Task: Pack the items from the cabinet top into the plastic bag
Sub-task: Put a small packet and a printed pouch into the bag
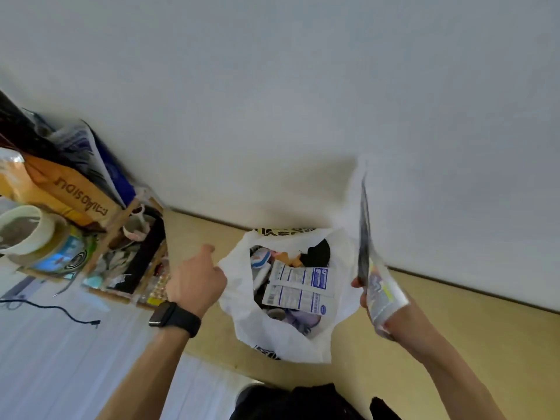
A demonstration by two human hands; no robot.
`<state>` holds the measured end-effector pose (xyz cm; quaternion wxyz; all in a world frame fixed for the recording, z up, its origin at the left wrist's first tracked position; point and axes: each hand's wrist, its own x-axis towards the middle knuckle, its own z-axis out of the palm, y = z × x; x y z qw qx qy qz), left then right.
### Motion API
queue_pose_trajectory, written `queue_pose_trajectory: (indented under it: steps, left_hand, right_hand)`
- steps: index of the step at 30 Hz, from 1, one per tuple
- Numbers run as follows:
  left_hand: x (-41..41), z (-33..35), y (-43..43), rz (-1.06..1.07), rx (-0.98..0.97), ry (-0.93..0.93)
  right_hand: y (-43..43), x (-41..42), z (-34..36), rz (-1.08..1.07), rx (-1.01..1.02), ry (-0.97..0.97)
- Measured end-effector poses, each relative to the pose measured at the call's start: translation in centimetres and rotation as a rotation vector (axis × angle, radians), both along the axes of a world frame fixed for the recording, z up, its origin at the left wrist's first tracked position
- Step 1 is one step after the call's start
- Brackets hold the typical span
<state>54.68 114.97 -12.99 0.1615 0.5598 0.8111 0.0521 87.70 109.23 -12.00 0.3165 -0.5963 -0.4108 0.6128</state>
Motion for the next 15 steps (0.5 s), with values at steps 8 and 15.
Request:
queue_pose_trajectory:
  steps: [8,15]
  left_hand:
    - [0.5,2.2,0.8,0.270,0.073,-1.025]
    - [1.7,1.7,1.0,0.152,0.098,-1.141]
  right_hand:
    - [1.9,-1.8,2.1,0.342,-0.112,-0.324]
    - [1.1,-1.5,-2.3,0.134,-0.343,-0.152]
